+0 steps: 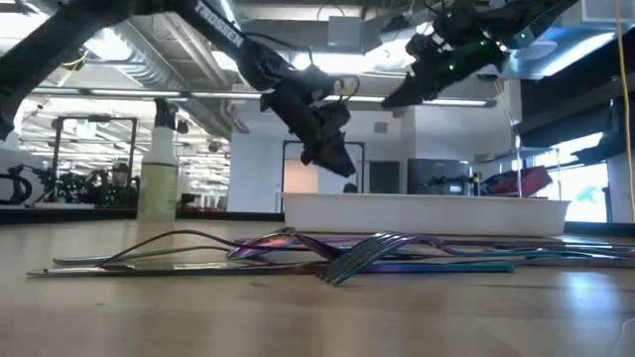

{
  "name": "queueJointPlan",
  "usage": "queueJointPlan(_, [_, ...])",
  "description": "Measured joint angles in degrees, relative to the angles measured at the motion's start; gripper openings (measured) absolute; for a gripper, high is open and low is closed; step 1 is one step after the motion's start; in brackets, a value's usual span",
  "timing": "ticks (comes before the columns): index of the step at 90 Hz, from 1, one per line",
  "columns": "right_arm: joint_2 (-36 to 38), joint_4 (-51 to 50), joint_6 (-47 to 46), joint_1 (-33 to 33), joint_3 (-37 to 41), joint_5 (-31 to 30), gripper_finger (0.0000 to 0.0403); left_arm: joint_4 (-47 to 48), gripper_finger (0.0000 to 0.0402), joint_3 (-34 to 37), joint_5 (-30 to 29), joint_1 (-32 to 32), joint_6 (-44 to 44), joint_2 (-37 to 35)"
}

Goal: Sort silverware
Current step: Put the blue teaspoon on the white silverware tray

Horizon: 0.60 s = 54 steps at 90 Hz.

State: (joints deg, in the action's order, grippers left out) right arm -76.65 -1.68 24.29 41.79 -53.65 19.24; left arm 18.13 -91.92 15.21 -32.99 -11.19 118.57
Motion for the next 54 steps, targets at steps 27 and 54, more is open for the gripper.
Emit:
queueJointPlan(27, [0.64, -2.86, -0.15, -11.60, 2.41, -0.13, 0.0206, -34.81, 0.0154, 35.38, -13.70, 10.41, 7.64, -19.90])
queueJointPlan(54, [-4.45, 2.31, -7.63, -31.22, 2.80, -7.27, 0.0207, -41.63, 0.0154, 53.33, -23.24, 30.08, 14.69, -26.70])
